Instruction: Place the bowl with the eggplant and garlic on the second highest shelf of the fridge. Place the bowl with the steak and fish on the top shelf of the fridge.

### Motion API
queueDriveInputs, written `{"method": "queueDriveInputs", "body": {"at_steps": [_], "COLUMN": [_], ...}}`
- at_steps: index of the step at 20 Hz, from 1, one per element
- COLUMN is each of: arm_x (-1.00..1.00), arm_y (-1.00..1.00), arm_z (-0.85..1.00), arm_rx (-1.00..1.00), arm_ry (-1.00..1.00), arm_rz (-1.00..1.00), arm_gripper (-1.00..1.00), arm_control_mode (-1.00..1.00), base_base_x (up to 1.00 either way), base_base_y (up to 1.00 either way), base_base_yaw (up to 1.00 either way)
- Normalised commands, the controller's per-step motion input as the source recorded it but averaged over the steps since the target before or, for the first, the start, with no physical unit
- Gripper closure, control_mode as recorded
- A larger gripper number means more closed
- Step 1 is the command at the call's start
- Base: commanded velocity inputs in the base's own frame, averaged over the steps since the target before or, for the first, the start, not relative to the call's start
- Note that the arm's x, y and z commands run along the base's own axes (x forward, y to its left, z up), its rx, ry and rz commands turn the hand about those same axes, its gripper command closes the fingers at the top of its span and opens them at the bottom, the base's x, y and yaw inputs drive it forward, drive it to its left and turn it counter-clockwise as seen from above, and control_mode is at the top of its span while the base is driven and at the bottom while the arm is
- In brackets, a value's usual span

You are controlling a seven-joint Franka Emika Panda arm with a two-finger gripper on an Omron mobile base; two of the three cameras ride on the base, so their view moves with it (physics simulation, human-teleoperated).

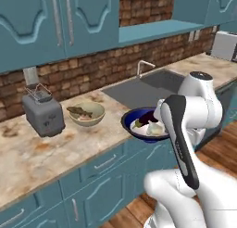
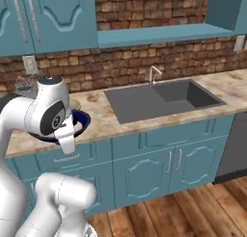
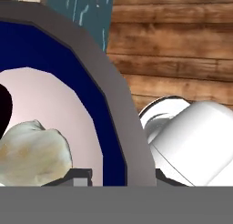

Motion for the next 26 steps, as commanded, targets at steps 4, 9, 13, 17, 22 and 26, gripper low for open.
{"method": "queueDriveInputs", "body": {"at_steps": [4, 9, 13, 17, 22, 26], "arm_x": [0.00, 0.00, 0.00, 0.00, 0.00, 0.00], "arm_y": [0.00, 0.00, 0.00, 0.00, 0.00, 0.00], "arm_z": [0.00, 0.00, 0.00, 0.00, 0.00, 0.00], "arm_rx": [0.00, 0.00, 0.00, 0.00, 0.00, 0.00], "arm_ry": [0.00, 0.00, 0.00, 0.00, 0.00, 0.00], "arm_rz": [0.00, 0.00, 0.00, 0.00, 0.00, 0.00], "arm_gripper": [1.00, 1.00, 1.00, 1.00, 1.00, 1.00], "arm_control_mode": [1.00, 1.00, 1.00, 1.00, 1.00, 1.00], "base_base_x": [0.25, 0.22, 0.24, 0.35, 0.65, 1.00], "base_base_y": [-0.50, -0.50, -0.58, -0.86, -0.96, -0.91], "base_base_yaw": [-0.69, -0.68, -0.67, -0.57, -0.46, -0.30]}}
